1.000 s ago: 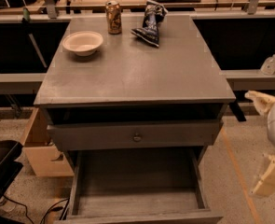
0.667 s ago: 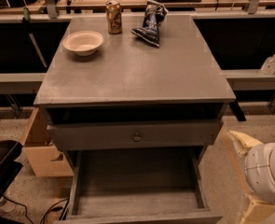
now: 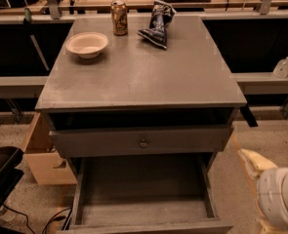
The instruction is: Close middle drawer
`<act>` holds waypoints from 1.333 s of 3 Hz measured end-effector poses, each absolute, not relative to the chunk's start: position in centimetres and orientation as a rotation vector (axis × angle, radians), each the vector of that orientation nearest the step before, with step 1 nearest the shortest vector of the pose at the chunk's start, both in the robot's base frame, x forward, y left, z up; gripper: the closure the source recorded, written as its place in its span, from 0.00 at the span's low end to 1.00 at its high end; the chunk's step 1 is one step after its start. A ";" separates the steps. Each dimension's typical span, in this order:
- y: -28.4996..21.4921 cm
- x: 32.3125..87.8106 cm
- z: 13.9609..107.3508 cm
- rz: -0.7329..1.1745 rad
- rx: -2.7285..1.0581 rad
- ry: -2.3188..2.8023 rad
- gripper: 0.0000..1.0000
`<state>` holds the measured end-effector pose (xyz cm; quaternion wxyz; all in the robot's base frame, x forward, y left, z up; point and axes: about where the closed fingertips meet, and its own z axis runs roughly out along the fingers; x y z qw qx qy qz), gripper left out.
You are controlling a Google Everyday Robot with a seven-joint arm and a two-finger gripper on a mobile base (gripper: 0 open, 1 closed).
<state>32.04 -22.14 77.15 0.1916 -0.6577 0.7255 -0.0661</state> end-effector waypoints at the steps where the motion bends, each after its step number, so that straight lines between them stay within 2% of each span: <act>1: -23.7 28.8 69.8 -0.159 -1.853 2.048 0.17; 2: -24.6 27.0 62.2 -0.121 -1.902 2.062 0.39; 4: -24.6 27.0 51.7 -0.069 -2.055 2.045 0.86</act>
Offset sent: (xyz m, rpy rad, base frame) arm -0.0706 -0.0439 -0.2515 -0.0463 0.1324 0.0500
